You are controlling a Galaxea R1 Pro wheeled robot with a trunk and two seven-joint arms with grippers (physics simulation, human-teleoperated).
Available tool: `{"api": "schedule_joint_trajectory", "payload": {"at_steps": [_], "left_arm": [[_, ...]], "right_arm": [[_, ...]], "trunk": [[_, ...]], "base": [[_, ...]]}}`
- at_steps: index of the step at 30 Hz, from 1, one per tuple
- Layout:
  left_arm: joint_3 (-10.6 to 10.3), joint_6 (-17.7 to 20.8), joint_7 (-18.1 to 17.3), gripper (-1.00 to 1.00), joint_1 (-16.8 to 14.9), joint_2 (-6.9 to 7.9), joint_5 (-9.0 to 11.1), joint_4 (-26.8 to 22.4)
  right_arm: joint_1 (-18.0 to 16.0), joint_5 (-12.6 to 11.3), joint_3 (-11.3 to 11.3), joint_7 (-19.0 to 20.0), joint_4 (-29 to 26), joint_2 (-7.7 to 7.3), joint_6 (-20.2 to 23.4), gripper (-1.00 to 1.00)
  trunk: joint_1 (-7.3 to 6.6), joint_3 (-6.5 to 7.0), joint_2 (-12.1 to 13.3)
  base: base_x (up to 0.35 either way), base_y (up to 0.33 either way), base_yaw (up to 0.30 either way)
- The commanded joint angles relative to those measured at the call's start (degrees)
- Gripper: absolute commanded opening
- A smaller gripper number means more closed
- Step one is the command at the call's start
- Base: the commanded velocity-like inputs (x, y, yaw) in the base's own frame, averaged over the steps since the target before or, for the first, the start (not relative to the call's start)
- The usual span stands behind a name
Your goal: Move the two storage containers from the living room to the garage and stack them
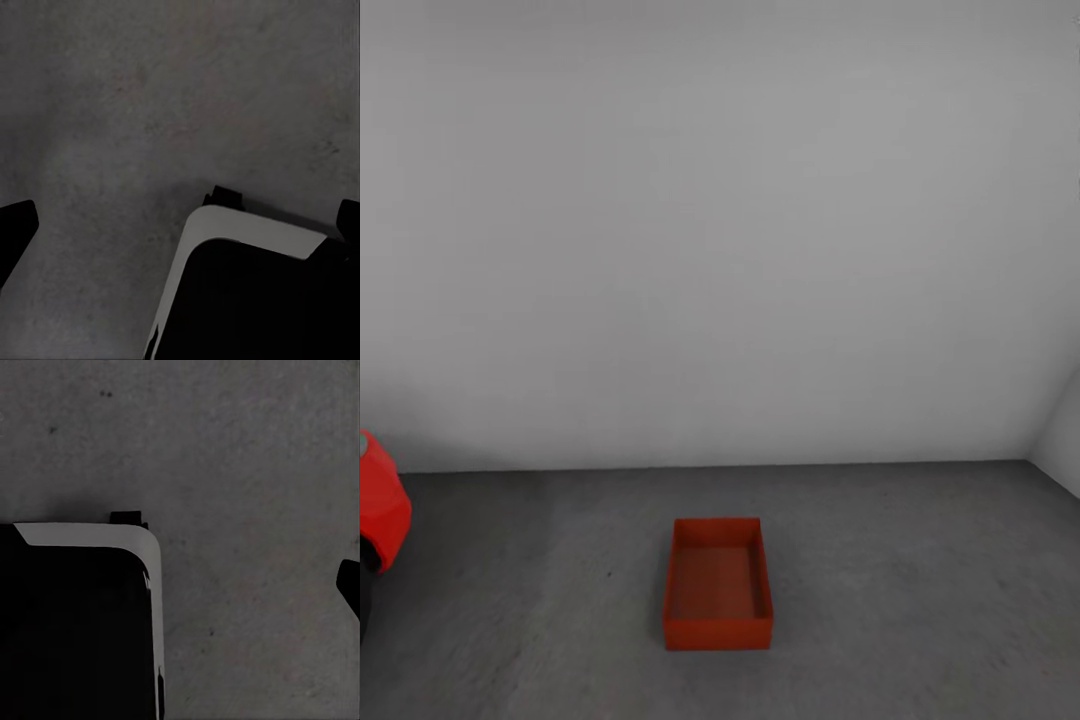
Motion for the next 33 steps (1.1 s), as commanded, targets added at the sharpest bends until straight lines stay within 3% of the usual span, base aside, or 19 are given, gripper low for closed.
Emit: {"api": "schedule_joint_trajectory", "payload": {"at_steps": [1, 14, 33], "left_arm": [[0.0, -0.2, 0.0, 1.0, -0.1, 0.03, 0.3, -0.1], [0.0, -0.3, 0.0, 1.0, 0.0, -0.05, 0.3, -0.3], [-0.1, -0.3, 0.0, 1.0, 0.0, 0.01, 0.3, -0.3]], "right_arm": [[-0.1, -0.4, 0.5, 0.0, 0.2, 0.03, -0.3, 1.0], [-0.1, -0.4, 0.5, 0.1, 0.2, 0.12, -0.3, 1.0], [-0.1, -0.3, 0.5, 0.1, 0.2, 0.12, -0.8, 1.0]], "trunk": [[0.01, 0.02, -0.1], [0.01, 1.18, -0.1], [0.01, 1.27, -0.1]], "base": [[0.0, 0.0, 0.0], [0.0, 0.0, 0.0], [0.0, 0.0, -0.008]]}}
